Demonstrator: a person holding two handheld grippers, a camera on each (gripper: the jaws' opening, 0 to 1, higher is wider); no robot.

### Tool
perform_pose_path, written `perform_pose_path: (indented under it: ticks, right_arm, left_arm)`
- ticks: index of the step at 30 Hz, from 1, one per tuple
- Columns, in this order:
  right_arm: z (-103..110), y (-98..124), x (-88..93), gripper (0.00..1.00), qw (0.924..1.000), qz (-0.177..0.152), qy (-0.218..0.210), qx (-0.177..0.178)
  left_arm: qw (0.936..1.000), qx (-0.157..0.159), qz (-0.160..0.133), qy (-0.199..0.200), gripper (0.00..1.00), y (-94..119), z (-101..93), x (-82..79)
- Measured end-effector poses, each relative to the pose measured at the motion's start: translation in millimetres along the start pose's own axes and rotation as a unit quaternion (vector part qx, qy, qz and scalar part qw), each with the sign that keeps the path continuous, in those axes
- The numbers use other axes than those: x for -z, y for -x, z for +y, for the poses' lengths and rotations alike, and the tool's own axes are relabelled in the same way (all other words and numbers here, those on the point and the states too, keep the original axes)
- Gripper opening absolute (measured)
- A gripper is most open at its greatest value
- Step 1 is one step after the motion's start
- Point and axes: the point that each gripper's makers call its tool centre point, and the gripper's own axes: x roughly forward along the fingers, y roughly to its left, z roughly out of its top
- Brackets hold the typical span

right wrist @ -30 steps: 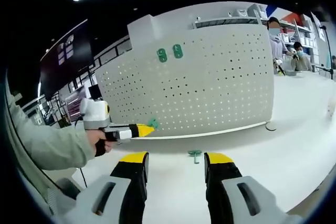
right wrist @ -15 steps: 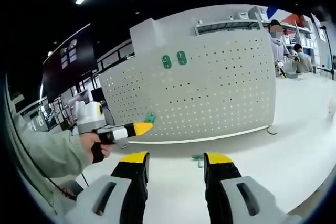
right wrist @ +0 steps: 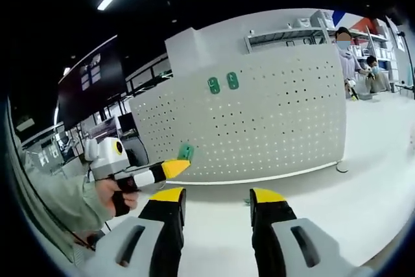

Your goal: Insert the hook assembly into the mounting plate slot until the hook locks in place.

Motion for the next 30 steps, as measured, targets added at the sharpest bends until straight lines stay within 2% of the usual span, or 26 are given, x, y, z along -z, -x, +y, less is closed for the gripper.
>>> perform_pose_path:
  ticks: [9,21,30]
  right_arm:
    - [12,-5,-5.1,0.34,0.9998,-0.003,0.0,-0.019]
    - [26,-12,-12.1,0.31,0.9992,-0.01,0.002,-0.039]
    - [35,-13,-17.0,0.27,0.9985,-0.013,0.0,-0.052]
  left_arm:
    - [0.9998,0.019,-0.012,-0.001,0.03,8,-19.0,-1.3]
    - [0.9984,0.054,-0.007,-0.016,0.03,8,-48.5,2.7]
    - [0.9968,0.075,-0.01,-0.024,0.03,8,-61.9,2.2]
